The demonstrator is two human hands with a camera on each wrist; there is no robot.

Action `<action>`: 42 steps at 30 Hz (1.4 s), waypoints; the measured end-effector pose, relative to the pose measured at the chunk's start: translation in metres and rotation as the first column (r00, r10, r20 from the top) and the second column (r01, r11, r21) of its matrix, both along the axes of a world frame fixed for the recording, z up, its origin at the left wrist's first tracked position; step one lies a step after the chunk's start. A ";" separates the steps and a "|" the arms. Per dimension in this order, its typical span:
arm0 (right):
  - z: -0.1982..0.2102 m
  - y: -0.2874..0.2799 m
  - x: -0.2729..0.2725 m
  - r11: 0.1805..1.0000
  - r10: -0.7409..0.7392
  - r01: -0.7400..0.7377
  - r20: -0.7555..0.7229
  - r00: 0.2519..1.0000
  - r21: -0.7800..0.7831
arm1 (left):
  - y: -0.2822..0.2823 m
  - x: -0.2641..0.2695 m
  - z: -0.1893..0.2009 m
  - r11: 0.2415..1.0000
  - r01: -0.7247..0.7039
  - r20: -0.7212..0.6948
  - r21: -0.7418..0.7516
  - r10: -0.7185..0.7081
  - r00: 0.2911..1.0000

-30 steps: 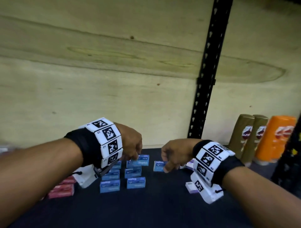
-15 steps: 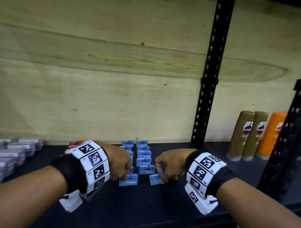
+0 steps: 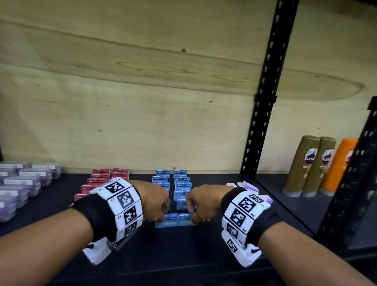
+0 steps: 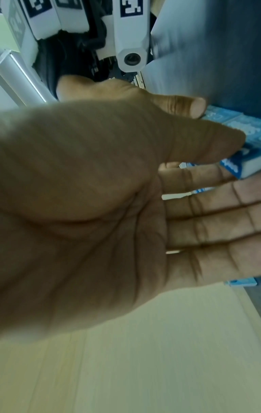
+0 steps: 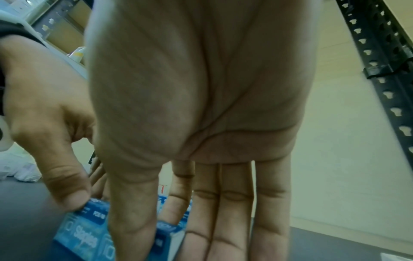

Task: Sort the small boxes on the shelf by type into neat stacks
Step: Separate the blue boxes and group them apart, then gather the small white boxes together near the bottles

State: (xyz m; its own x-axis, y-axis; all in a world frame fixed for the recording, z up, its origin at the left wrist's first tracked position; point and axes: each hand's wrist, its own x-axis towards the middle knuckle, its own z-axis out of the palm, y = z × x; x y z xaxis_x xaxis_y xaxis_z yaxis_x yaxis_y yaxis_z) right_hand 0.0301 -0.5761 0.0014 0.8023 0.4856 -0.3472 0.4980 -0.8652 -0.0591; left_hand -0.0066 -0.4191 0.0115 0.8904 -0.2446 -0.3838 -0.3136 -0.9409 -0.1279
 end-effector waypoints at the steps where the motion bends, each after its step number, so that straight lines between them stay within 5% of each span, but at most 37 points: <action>1: 0.000 0.000 0.000 1.000 0.001 -0.001 0.007 1.000 -0.003 | 0.000 0.001 0.000 1.000 0.005 0.001 0.001 -0.005 1.000; 20: 0.015 -0.025 0.017 0.994 -0.060 0.064 -0.050 0.997 0.088 | 0.015 0.012 0.025 0.992 -0.083 -0.004 -0.094 0.083 0.997; 28: 0.054 -0.107 0.070 0.948 -0.313 0.303 0.107 0.944 0.102 | -0.020 0.060 0.049 0.992 0.065 0.110 -0.113 -0.052 0.993; 38: 0.024 -0.175 0.143 0.887 -0.424 0.449 0.191 0.885 -0.110 | -0.089 0.144 0.033 0.966 0.242 0.121 -0.085 -0.231 0.965; 42: 0.014 -0.181 0.170 0.898 -0.424 0.423 0.014 0.905 -0.124 | -0.116 0.171 0.023 0.959 0.282 0.065 -0.029 -0.279 0.958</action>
